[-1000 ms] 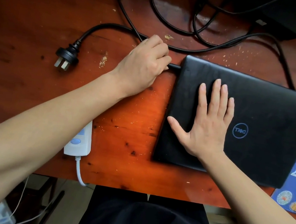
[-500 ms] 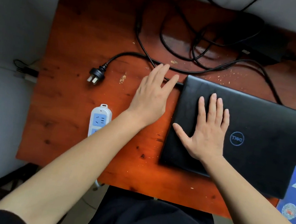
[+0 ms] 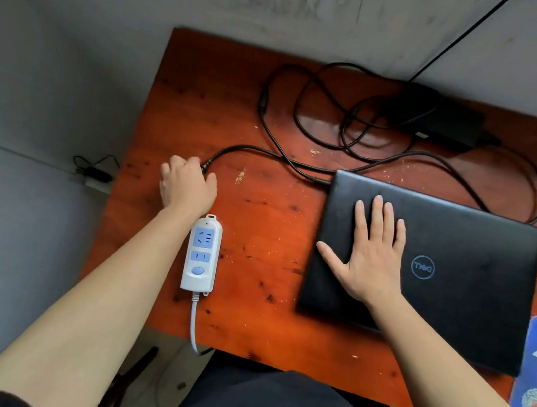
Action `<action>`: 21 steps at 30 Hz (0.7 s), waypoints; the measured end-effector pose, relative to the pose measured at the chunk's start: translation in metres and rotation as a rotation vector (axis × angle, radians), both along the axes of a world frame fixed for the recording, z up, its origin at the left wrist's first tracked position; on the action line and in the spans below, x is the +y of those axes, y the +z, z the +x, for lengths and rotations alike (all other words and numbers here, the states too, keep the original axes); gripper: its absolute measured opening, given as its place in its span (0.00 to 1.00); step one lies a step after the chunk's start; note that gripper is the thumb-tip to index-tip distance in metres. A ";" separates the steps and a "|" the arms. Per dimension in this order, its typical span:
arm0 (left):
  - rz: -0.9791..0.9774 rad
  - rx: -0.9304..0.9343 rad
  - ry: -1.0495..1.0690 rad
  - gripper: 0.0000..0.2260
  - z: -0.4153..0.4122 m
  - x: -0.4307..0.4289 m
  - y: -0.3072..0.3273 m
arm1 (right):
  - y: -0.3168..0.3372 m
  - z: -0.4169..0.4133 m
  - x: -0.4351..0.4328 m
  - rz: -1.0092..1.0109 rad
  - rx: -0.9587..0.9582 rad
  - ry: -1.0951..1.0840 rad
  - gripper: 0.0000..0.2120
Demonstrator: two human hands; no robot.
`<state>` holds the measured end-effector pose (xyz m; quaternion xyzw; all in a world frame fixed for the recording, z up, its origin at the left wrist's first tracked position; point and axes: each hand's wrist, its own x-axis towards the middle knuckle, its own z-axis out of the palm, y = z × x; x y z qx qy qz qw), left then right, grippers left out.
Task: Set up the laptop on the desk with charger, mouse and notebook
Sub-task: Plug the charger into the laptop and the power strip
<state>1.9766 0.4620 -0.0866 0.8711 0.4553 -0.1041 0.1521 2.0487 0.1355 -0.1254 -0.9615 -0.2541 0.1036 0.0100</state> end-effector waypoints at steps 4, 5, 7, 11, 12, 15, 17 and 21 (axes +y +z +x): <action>-0.077 -0.050 0.041 0.18 0.000 -0.008 -0.002 | 0.008 0.001 0.001 -0.003 0.058 0.004 0.48; -0.086 -0.058 0.053 0.18 0.002 -0.010 -0.003 | 0.010 0.000 0.002 0.006 0.077 -0.002 0.48; -0.090 -0.067 0.051 0.18 0.009 -0.015 -0.004 | 0.013 0.002 0.002 0.029 0.111 -0.014 0.48; -0.067 -0.056 -0.063 0.18 0.029 -0.024 -0.003 | 0.021 0.008 0.011 0.169 0.125 -0.106 0.37; -0.060 -0.041 -0.100 0.17 0.033 -0.026 -0.003 | 0.024 0.010 0.016 0.225 0.096 -0.128 0.33; -0.080 -0.006 -0.158 0.18 0.041 -0.024 -0.001 | 0.033 0.026 0.035 0.344 0.017 -0.097 0.23; -0.144 -0.025 -0.185 0.20 0.041 -0.016 -0.001 | 0.039 0.042 0.057 0.408 0.032 -0.033 0.20; -0.159 -0.078 -0.250 0.20 0.038 0.002 0.001 | 0.047 0.070 0.107 0.369 0.171 0.102 0.19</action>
